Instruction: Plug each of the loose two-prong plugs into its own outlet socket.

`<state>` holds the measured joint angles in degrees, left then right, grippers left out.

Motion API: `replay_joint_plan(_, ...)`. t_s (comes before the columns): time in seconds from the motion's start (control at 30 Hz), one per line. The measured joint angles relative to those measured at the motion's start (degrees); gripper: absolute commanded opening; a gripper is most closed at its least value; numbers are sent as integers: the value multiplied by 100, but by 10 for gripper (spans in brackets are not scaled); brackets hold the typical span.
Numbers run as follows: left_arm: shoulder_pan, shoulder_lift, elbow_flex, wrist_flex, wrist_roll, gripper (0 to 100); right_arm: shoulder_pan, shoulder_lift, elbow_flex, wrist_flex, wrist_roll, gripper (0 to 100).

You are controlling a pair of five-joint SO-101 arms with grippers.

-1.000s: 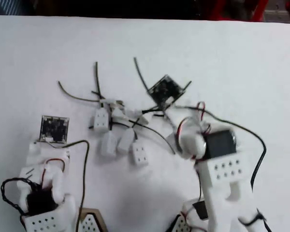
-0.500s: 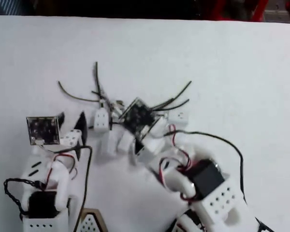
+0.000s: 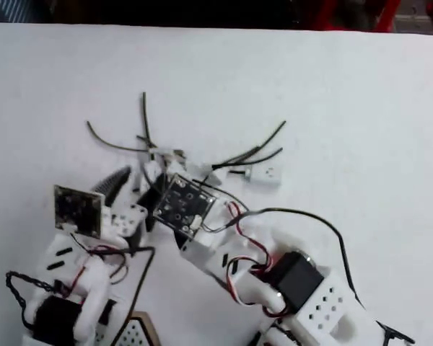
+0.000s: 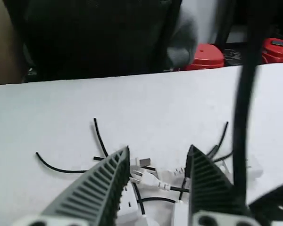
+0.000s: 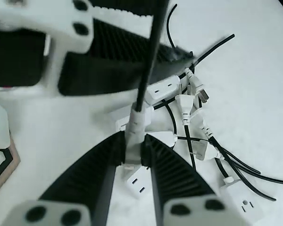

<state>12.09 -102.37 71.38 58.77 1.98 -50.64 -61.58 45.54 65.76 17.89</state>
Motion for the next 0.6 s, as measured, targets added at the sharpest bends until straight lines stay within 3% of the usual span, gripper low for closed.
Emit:
replay_joint_plan(0.13, 545, 0, -18, 273, 0, 207, 0, 9, 9, -44, 9, 17)
replay_joint_plan(0.27, 554, 0, -62, 281, 0, 210, 0, 9, 9, -44, 9, 17)
replay_joint_plan(0.43, -53, 9, -62, 281, 0, 211, 105, 0, 35, -44, 9, 17)
replay_joint_plan(0.6, -738, 9, -62, 448, -563, 211, 905, 9, 70, -44, 9, 17)
